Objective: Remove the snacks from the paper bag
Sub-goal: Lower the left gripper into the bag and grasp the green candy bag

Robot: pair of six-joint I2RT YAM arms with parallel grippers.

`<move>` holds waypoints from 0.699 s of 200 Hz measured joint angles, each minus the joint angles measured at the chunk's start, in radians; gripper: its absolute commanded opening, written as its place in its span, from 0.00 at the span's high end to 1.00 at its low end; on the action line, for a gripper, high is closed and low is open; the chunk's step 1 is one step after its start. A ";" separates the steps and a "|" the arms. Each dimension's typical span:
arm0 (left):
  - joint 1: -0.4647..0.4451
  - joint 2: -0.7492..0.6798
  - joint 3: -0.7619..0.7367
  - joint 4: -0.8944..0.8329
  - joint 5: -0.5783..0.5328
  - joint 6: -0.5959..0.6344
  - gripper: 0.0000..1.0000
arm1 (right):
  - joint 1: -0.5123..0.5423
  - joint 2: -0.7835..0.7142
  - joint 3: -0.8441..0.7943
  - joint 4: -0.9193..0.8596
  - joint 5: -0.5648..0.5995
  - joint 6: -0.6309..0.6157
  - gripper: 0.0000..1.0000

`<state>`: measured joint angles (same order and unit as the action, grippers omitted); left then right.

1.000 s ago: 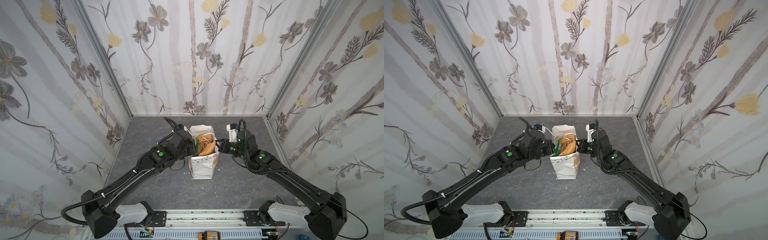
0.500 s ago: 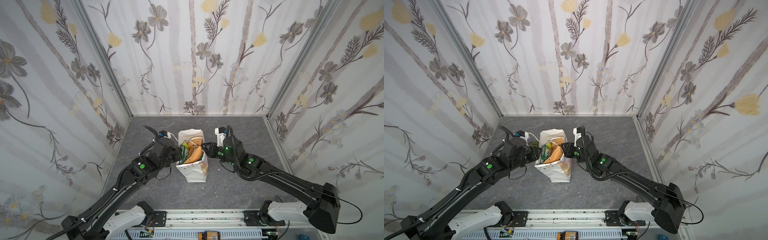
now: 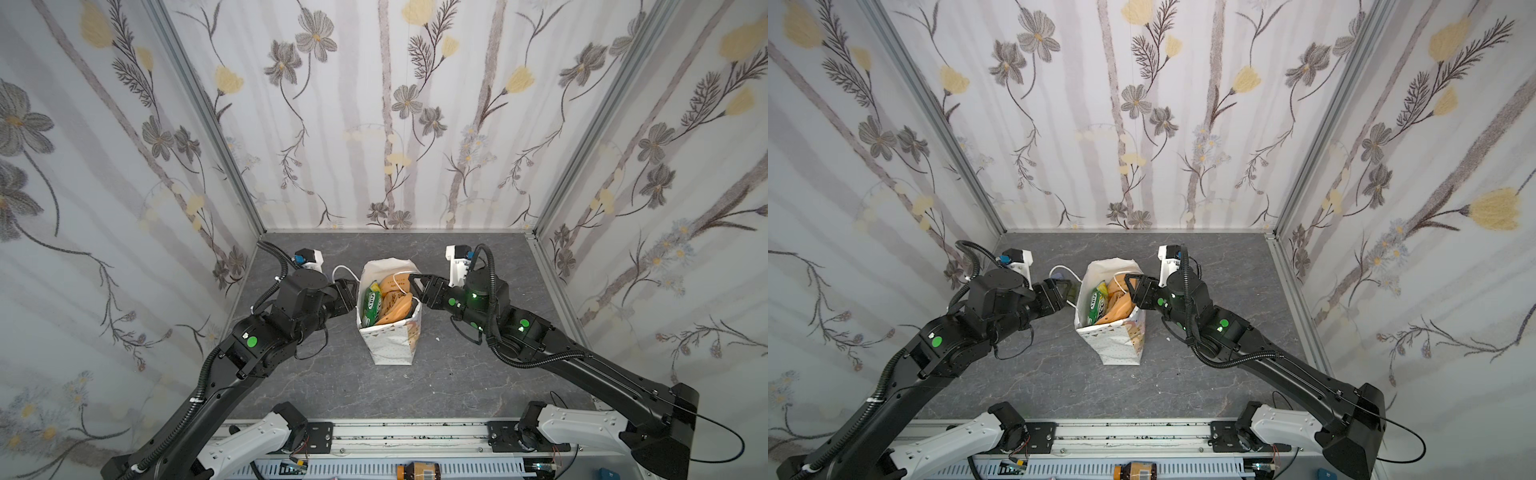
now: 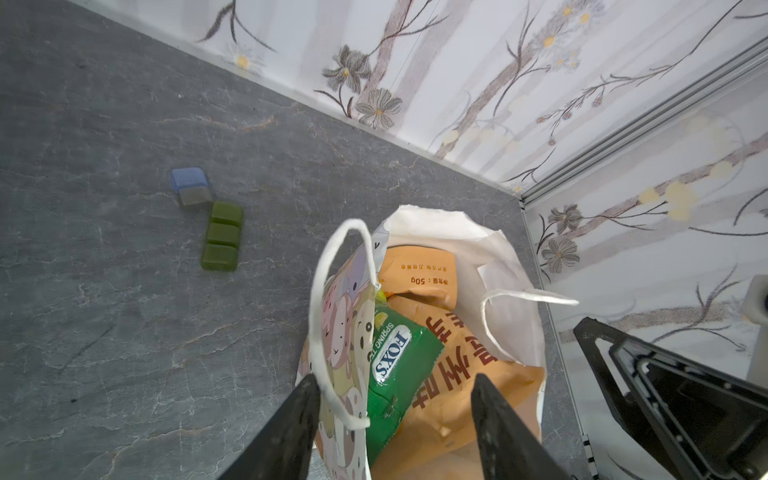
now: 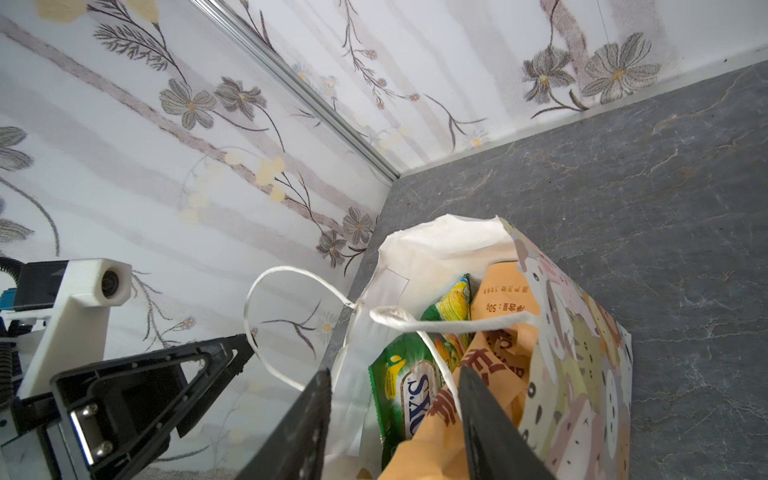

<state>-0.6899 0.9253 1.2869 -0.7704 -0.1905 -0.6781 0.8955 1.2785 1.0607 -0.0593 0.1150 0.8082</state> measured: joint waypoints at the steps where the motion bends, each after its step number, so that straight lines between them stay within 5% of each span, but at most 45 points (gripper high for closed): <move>1: 0.000 0.000 0.003 -0.002 0.000 0.000 0.40 | 0.000 -0.002 0.000 0.000 0.000 -0.001 0.46; 51: -0.043 0.134 0.296 -0.153 0.021 0.090 0.37 | 0.001 -0.072 0.062 -0.061 0.024 -0.070 0.20; 140: -0.159 0.373 0.404 -0.294 0.001 0.235 0.39 | -0.002 -0.093 0.108 -0.177 -0.012 -0.194 0.09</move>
<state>-0.8494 1.2980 1.6905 -1.0641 -0.1898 -0.4435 0.8936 1.1854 1.1683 -0.2363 0.1032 0.6144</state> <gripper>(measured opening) 0.615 0.906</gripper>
